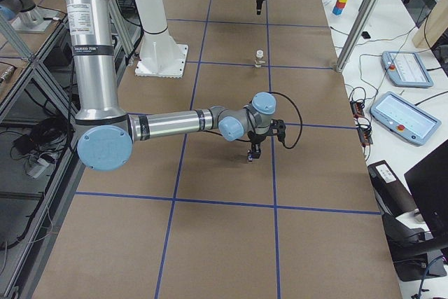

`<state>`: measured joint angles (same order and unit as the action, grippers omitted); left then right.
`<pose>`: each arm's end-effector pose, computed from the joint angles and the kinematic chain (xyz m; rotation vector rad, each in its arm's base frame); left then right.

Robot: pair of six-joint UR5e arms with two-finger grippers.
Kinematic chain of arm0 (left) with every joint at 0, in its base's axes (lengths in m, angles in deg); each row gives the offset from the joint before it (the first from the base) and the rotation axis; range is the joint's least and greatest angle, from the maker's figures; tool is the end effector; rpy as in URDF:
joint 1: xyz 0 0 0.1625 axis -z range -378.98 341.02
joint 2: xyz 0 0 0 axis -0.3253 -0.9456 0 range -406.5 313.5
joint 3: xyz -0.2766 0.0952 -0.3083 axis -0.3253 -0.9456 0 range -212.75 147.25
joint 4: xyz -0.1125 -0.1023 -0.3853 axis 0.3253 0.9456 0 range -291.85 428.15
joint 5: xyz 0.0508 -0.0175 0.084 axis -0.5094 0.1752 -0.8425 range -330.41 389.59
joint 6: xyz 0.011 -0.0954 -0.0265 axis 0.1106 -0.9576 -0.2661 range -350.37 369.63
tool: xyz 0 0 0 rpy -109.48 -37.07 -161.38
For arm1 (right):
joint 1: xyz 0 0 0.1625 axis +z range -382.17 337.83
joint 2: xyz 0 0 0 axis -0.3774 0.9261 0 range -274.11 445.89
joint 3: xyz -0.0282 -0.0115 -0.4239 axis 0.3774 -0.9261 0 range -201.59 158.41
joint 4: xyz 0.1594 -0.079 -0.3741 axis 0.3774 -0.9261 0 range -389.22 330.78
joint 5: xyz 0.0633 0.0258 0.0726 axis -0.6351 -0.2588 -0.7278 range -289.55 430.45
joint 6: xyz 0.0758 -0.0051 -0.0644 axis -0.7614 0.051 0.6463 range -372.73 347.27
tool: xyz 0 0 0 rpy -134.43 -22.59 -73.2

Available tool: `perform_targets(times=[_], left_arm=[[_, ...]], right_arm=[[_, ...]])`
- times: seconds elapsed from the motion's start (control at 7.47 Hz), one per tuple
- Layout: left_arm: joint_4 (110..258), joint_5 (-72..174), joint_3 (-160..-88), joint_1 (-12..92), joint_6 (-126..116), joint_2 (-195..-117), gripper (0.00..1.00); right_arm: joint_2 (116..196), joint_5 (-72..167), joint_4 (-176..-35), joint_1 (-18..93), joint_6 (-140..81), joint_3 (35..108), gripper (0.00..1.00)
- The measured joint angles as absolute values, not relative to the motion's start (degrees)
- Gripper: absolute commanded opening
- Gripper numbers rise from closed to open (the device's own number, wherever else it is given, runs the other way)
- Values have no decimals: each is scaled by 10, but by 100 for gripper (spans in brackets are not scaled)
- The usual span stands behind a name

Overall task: Assemble PPR valve and pipe with both arms
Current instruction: 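Release the valve and raise the left gripper while the right gripper grasps the chrome elbow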

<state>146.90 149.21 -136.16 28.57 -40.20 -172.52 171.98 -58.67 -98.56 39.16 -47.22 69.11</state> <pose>0.3678 -0.5267 0.2148 0.0924 0.8132 0.0506 -0.1987 -0.5103 0.5823 0.0092 -0.7933 -0.0543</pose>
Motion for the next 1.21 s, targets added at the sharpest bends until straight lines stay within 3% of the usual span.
perform_targets(times=[0.54, 1.21], left_arm=[[1468, 1492, -1362, 286, -402, -1725, 76], [1468, 1493, -1361, 286, -405, -1726, 76]], right_arm=[[1724, -587, -986, 392, -471, 692, 77], [1725, -587, -986, 390, -471, 690, 62]])
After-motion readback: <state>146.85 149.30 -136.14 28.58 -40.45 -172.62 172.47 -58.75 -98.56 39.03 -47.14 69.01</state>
